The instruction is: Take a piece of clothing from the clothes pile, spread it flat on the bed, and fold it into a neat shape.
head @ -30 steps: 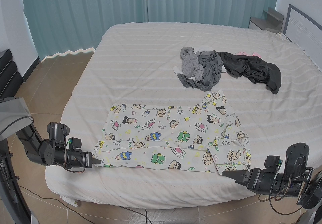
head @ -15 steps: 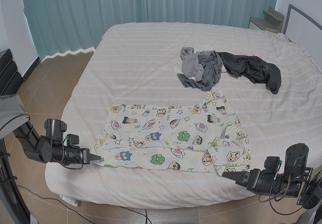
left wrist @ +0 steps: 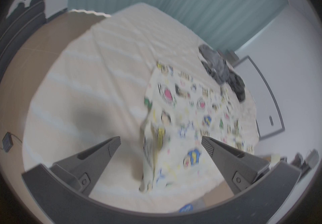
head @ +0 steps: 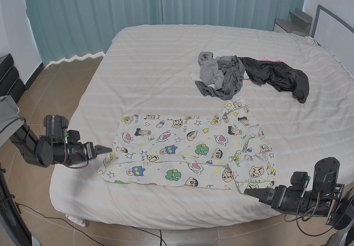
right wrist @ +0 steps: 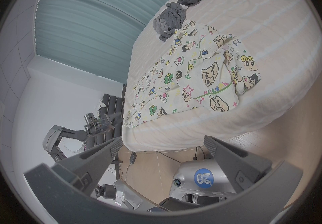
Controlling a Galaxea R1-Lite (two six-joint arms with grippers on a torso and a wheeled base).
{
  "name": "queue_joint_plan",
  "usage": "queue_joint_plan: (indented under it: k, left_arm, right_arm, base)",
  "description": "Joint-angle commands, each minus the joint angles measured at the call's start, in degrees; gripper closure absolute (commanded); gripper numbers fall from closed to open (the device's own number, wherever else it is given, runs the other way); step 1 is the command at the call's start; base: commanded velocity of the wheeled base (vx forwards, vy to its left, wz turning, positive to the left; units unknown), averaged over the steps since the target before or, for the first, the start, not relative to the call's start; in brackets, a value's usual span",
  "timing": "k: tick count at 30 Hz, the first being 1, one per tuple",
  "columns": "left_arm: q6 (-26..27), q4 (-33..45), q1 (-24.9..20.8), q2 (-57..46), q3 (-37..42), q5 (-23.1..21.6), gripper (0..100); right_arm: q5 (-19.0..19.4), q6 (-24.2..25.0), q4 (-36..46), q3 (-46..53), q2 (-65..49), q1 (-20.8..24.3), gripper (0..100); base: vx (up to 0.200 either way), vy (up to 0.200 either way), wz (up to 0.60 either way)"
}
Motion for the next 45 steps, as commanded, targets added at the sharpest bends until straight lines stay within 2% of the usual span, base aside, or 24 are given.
queue_joint_plan:
  k: [1,2,4,8,14,18,20,32,40,44,45]
  left_arm:
    - [-7.6,3.0,-4.1,-3.1,-12.9,12.0,0]
    - [-8.0,4.3,-5.4,-2.6,-14.5,14.1,0]
    - [-8.1,6.9,-7.5,-2.4,-14.8,15.2,0]
    - [-9.1,9.9,-10.5,-2.4,-14.4,15.6,0]
    - [-19.4,13.5,-16.0,-1.3,-11.8,19.2,0]
    - [-24.6,15.9,-17.7,-0.7,-11.7,21.8,0]
    - [-29.0,16.2,-18.8,-0.4,-11.0,23.4,0]
    - [-31.1,12.8,-19.0,7.0,-9.5,23.8,0]
    - [-34.1,1.9,-18.9,10.4,-12.4,27.0,0]
    - [-34.1,1.4,-18.5,10.7,-15.3,27.1,0]
    - [-34.2,1.5,-18.0,11.6,-18.4,28.1,0]
  right_arm:
    - [-0.1,0.0,-0.1,1.0,0.0,0.1,0]
    - [-0.1,0.0,-0.1,1.0,0.0,0.1,0]
    - [-0.1,0.0,-0.1,1.0,0.0,0.1,0]
    - [-0.1,0.0,0.0,1.0,0.2,0.1,0]
    - [-0.3,0.0,0.0,1.0,0.3,0.1,0]
    - [-0.3,0.1,0.1,1.0,0.4,0.2,0]
    - [-0.3,0.1,0.4,1.0,0.3,0.4,0]
    - [-1.0,0.0,0.6,1.0,0.5,0.6,0]
    - [-1.0,0.1,0.6,1.0,0.7,0.9,0]
    - [-1.0,0.0,0.6,1.0,0.7,0.9,0]
    - [-1.0,0.0,0.6,1.0,0.7,0.9,0]
  base:
    - [0.0,0.0,0.0]
    - [0.0,0.0,0.0]
    - [0.0,0.0,0.0]
    - [0.0,0.0,0.0]
    - [0.0,0.0,0.0]
    - [0.0,0.0,0.0]
    - [0.0,0.0,0.0]
    - [0.0,0.0,0.0]
    - [0.0,0.0,0.0]
    - [0.0,0.0,0.0]
    - [0.0,0.0,0.0]
